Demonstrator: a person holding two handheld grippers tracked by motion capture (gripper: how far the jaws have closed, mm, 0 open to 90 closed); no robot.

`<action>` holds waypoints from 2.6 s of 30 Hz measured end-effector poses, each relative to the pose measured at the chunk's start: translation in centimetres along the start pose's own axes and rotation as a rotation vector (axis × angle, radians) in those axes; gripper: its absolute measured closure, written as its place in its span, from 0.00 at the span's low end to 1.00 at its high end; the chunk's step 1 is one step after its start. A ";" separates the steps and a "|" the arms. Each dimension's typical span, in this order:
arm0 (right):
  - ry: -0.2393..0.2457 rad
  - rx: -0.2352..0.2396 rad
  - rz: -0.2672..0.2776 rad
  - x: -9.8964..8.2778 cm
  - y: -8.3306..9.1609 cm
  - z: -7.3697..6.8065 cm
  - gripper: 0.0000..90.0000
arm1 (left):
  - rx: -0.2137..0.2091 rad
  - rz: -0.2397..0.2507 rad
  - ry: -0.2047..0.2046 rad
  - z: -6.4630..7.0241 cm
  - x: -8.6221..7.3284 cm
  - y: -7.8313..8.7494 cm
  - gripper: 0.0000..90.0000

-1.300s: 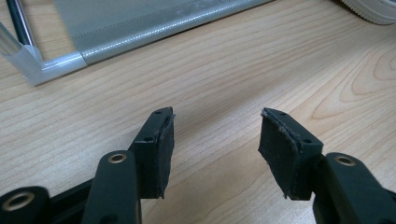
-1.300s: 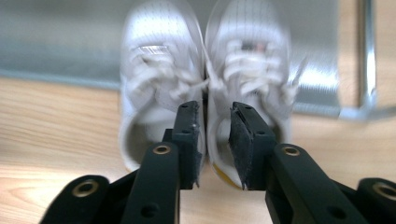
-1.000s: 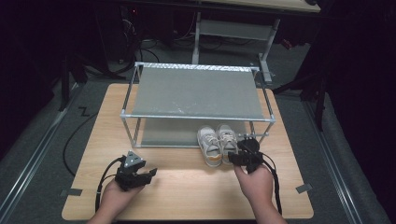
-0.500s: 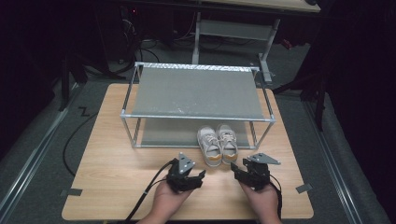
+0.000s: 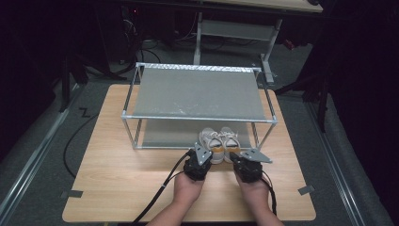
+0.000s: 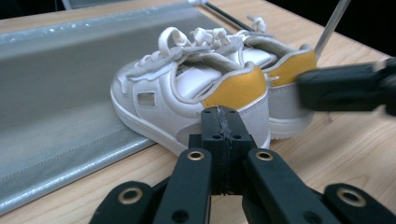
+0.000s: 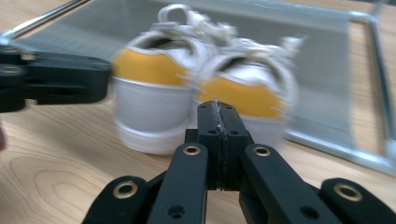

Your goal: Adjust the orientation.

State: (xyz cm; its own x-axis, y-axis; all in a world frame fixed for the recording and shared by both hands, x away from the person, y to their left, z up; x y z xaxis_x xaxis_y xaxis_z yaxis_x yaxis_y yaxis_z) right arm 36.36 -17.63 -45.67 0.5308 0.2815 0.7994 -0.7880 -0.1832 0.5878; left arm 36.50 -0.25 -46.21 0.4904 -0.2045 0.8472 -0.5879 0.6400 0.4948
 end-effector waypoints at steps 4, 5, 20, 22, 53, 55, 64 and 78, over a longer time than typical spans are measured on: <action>-0.018 -0.010 -0.022 0.2 -1.4 -1.4 1.00 | 0.020 -0.019 0.016 0.0 0.3 0.2 1.00; -0.037 -0.010 -0.014 0.2 -1.1 -1.2 1.00 | 0.004 0.005 0.022 0.3 0.2 0.7 1.00; -0.064 -0.023 -0.032 -1.6 1.3 2.3 1.00 | -0.019 0.002 0.032 3.1 -0.9 -0.9 1.00; -0.059 -0.021 -0.029 -1.5 1.4 2.1 1.00 | -0.013 0.007 0.032 3.1 -0.8 -0.8 1.00; -0.088 -0.024 -0.054 -2.1 0.7 2.5 1.00 | -0.011 -0.009 0.091 3.2 -1.5 -1.2 1.00; -0.093 -0.017 -0.053 -2.0 0.9 2.4 1.00 | -0.029 0.017 0.074 4.1 -1.1 -0.7 1.00; -0.090 -0.091 -0.055 1.8 -2.9 1.7 1.00 | 0.093 -0.071 0.236 -0.7 2.2 -4.3 1.00; -0.060 -0.056 -0.080 -0.3 -2.6 1.9 1.00 | 0.049 -0.096 0.098 -0.9 0.2 -3.9 1.00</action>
State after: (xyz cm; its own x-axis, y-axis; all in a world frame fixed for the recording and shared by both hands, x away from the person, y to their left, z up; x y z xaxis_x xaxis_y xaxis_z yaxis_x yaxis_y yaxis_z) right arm 38.87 -19.07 -47.23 0.6093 0.2356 0.7571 -0.7575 -0.1094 0.6436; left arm 39.44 -2.12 -48.11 0.6049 -0.1880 0.7738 -0.5646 0.5839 0.5833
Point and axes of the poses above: each handheld gripper's, and its own axes: y roughly backward along the jaws, x roughly out of its top, z roughly to its right, the point moved 1 cm from there along -y, roughly forward along the jaws, and after that the axes turned 11 degrees about -x, right-handed, at the moved point
